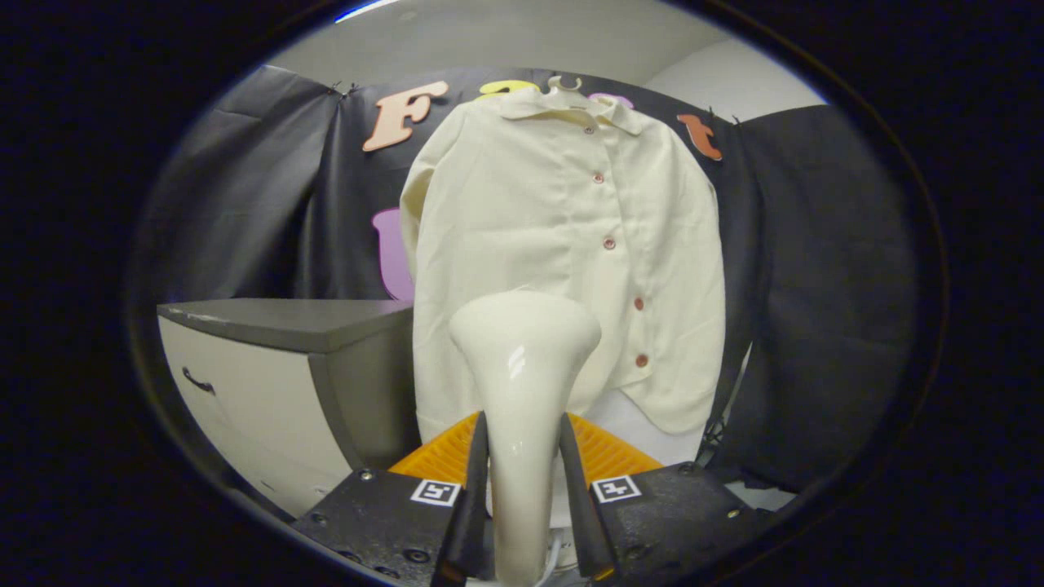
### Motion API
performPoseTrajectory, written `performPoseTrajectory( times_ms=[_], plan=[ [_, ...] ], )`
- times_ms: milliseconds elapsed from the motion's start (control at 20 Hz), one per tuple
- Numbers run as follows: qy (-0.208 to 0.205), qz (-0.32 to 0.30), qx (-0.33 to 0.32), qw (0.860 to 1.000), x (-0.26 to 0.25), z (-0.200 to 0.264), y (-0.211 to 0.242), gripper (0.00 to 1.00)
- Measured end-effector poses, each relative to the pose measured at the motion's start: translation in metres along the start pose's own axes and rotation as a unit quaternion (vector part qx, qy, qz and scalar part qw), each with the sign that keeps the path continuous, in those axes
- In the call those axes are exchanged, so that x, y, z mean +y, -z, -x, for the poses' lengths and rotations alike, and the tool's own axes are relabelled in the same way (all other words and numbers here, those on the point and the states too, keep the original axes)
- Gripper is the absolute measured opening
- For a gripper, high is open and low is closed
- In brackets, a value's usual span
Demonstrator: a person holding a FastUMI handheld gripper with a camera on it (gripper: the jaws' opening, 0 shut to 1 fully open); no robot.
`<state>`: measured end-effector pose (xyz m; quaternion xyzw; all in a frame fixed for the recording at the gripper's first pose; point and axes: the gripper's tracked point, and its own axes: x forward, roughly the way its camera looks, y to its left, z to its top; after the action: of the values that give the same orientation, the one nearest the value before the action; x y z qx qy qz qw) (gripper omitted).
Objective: Iron the clothes twice with a garment steamer, once on the left side and once on the right side.
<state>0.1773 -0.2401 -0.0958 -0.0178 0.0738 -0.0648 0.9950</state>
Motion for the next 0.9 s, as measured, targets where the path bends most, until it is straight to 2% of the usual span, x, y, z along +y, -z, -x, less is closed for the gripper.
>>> performPoseTrajectory(
  times_ms=[200,350,650,700,900],
  plan=[
    [0.030,-0.006,-0.018,0.999,-0.047,0.008,-0.065,0.44],
    [0.042,-0.032,-0.027,0.998,-0.084,0.000,-0.108,0.44],
    [0.064,-0.059,-0.025,0.996,-0.157,-0.035,-0.154,0.44],
    [0.064,-0.065,-0.018,0.996,-0.167,-0.045,-0.158,0.44],
    [0.021,-0.080,-0.015,0.996,-0.174,-0.096,-0.185,0.44]
  ],
)
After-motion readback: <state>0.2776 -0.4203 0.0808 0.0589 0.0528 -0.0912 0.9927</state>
